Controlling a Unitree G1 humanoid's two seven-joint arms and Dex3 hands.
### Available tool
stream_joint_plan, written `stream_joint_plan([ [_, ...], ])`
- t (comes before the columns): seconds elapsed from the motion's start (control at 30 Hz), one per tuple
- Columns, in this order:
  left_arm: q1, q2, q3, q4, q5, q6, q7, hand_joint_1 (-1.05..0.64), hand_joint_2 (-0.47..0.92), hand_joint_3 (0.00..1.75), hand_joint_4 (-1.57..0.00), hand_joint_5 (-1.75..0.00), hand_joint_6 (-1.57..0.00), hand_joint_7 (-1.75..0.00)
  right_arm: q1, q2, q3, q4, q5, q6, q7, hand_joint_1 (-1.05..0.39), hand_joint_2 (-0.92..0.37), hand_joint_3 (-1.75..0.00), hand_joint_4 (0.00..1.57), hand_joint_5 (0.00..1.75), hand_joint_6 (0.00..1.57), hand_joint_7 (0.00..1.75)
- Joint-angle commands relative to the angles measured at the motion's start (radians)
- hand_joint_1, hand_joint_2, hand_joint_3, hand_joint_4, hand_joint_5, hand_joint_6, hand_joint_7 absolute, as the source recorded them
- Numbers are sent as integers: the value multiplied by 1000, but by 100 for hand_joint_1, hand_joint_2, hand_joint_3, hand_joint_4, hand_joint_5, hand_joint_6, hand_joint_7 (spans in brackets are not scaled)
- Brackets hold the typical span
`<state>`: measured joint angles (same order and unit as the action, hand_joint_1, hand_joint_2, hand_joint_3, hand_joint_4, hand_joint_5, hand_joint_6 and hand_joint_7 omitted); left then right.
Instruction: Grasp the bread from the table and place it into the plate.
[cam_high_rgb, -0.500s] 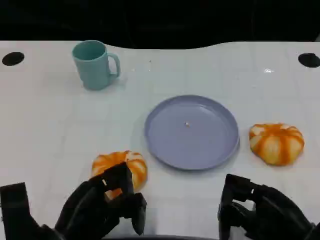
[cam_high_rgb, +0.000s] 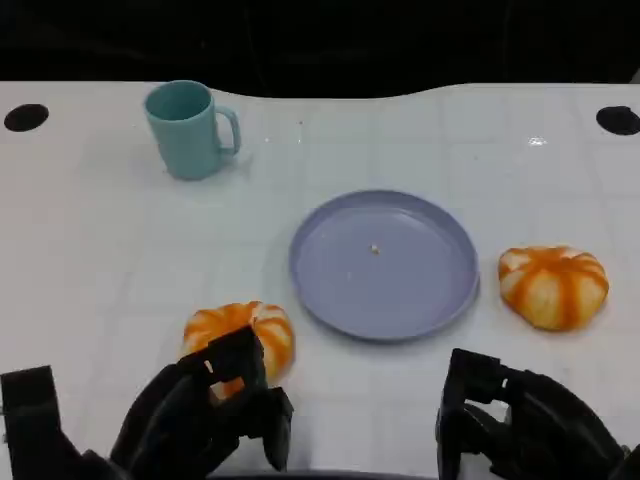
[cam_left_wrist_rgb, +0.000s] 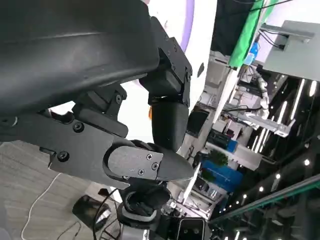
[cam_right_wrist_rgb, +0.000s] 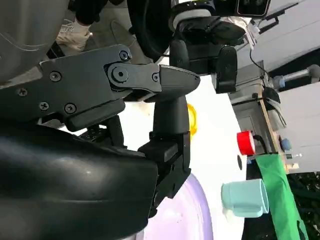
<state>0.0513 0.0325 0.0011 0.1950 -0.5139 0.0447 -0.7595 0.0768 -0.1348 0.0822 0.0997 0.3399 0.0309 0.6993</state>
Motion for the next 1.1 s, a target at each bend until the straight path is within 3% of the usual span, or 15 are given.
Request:
stream_joint_plan([
  [0.03, -15, 7, 13, 4, 6, -19, -9, -67, 92, 20, -84, -175, -61, -175, -5, -12, -10, 1, 0, 3, -2, -50, -92, -41, 58, 175, 44, 166],
  [0.2, -14, 9, 17, -18, 39, -74, 19, -67, 92, 21, -75, -175, -55, -166, -6, -10, -12, 0, 5, 7, -1, -50, -92, -41, 58, 175, 44, 166],
  [0.37, -18, 22, 31, -64, 88, -134, 64, -67, 92, 19, -57, -168, -62, -121, -3, -8, -11, -1, 0, 0, -4, -50, -92, -41, 59, 175, 45, 165],
  [0.43, -20, 36, 33, -87, 139, -180, 92, -71, 92, 21, -57, -157, -63, -104, -3, -8, -12, -3, 1, -2, -3, -50, -92, -41, 59, 175, 45, 165],
  [0.53, -32, 79, 25, -99, 266, -301, 130, -73, 92, 27, -54, -133, -61, -63, -2, -8, -11, -4, 0, -5, -2, -49, -92, -41, 59, 175, 45, 165],
  [0.7, -50, 136, 18, -120, 408, -399, 197, -72, 92, 20, -50, -92, -59, -15, -1, -7, -10, -2, 4, -4, 2, -49, -92, -41, 59, 175, 45, 165],
  [0.93, -50, 266, -15, -274, 756, -385, 338, -77, 92, 14, -32, -63, -42, 0, 2, -9, -10, -2, 6, -10, 10, -48, -92, -43, 60, 175, 45, 165],
  [1.1, -65, 333, -42, -341, 966, -353, 410, -76, 92, 11, -31, -38, -34, 0, 2, -11, -9, -2, 6, -7, 12, -48, -92, -43, 60, 175, 45, 165],
])
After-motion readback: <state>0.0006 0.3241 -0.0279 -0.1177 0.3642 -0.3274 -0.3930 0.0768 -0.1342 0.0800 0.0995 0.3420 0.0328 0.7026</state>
